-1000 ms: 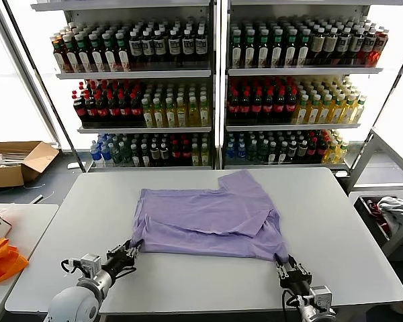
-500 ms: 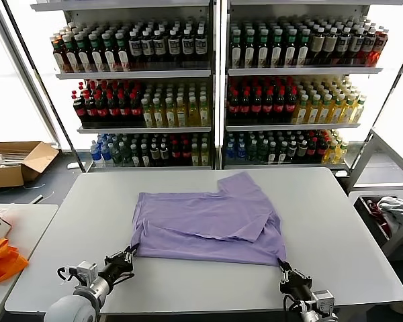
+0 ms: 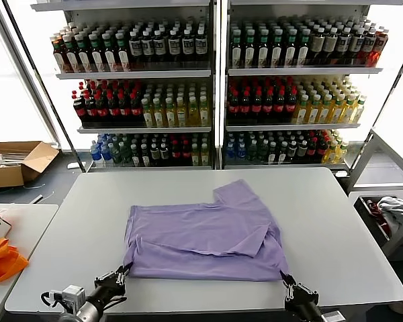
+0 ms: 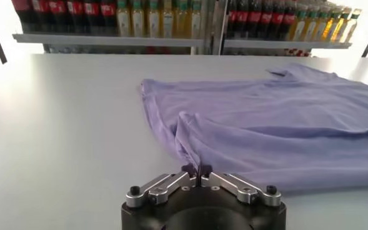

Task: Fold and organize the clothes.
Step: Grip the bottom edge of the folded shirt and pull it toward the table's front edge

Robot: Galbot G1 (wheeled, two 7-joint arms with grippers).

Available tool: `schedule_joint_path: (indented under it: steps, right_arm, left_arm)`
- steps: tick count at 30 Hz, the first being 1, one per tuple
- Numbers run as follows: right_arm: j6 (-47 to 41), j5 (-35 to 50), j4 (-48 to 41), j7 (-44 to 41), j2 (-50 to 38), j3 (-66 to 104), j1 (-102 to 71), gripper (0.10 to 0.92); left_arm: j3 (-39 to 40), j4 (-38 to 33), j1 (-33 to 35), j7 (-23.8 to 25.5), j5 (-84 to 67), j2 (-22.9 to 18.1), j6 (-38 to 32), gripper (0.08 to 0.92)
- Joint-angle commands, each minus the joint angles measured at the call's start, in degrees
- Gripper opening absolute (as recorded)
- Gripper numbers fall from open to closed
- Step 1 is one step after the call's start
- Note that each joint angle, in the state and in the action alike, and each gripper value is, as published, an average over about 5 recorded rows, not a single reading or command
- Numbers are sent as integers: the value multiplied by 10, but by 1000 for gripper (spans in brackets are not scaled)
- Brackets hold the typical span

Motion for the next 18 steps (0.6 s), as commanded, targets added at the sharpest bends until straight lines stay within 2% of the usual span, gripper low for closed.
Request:
schedule_joint_path:
  steps: [1,4,7,18]
  right_arm:
    - [15,-30,44,-25,20,28,-86,107]
    - [14,-28,42,-21,24,22,-77,110]
    - [13,-24,39,-20,35,21,-67,152]
    - [21,21,35,-29,36,90,-41,466]
  left_arm:
    - [-54,-84,112,1,6,-21,19,104]
    - [-59,-95,111,0,5,-21,33,120]
    - [-65,-105,107,-2,-1,-22,41,177]
    - [-92,-109,67,-3,-55,-18,41,496]
